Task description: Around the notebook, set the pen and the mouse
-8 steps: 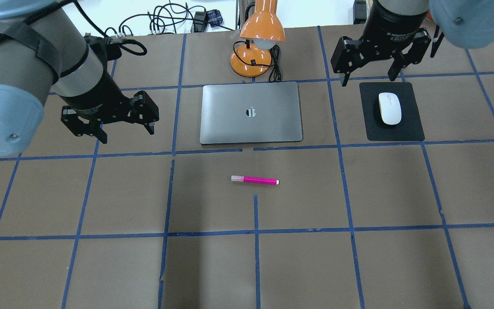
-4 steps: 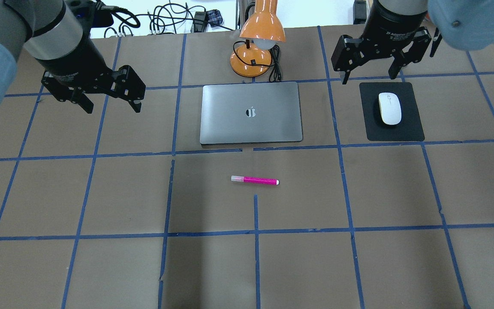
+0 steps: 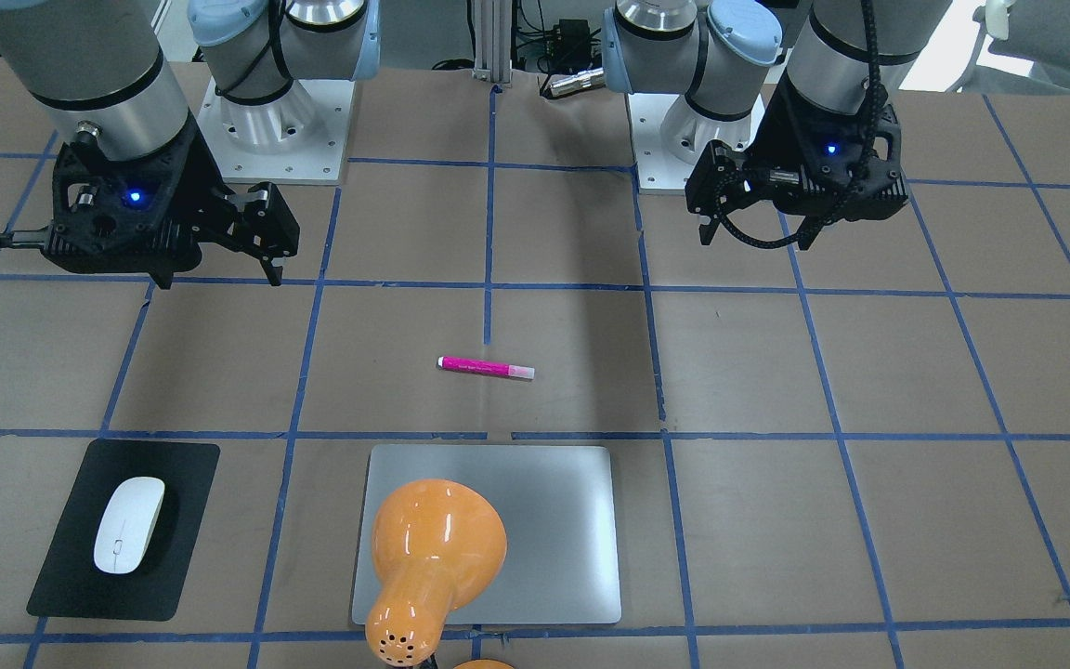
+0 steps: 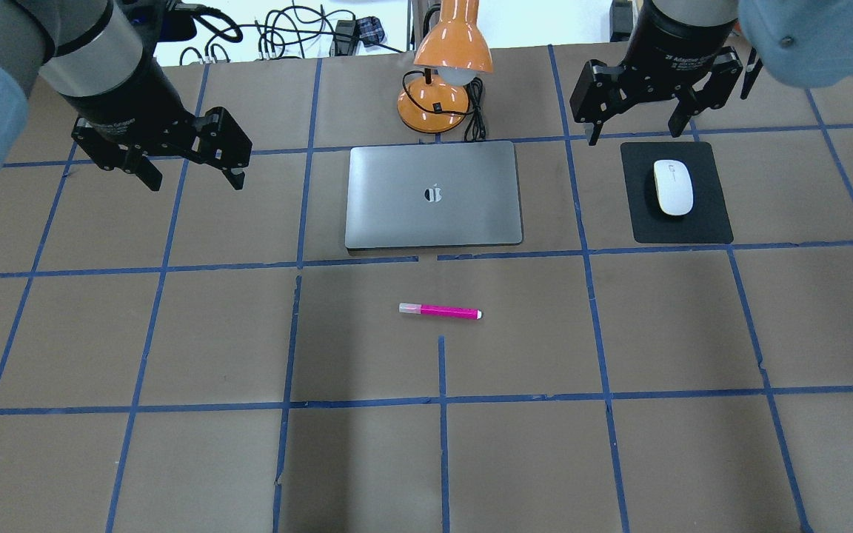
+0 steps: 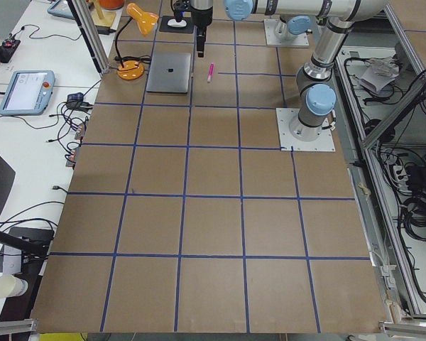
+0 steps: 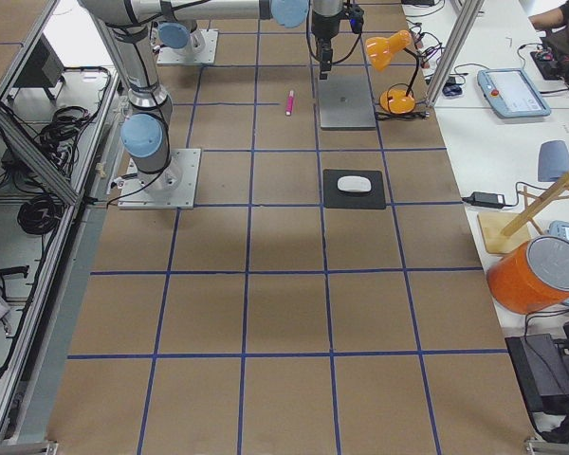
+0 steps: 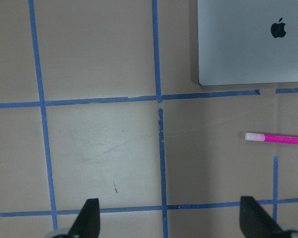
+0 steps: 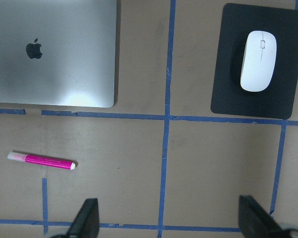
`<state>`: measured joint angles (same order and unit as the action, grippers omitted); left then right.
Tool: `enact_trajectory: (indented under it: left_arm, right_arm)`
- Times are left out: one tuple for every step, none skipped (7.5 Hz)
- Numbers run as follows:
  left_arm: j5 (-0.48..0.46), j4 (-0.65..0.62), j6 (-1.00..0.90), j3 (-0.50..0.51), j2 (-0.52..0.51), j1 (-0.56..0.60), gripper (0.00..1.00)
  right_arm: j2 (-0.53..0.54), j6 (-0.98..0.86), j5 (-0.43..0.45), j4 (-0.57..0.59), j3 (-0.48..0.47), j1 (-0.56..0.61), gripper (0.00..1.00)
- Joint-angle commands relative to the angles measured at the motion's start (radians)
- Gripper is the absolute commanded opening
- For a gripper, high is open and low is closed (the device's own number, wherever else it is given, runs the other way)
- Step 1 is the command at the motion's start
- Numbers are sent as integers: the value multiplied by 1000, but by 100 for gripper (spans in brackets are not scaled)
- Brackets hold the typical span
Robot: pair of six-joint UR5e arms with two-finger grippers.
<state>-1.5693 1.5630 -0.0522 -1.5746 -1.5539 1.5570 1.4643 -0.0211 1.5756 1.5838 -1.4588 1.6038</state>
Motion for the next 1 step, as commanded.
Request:
enact_trajectory:
  left_arm:
    - [0,0,0,-1,0,0,100]
  right_arm:
    - [2,0,-2,-2,0,1,100]
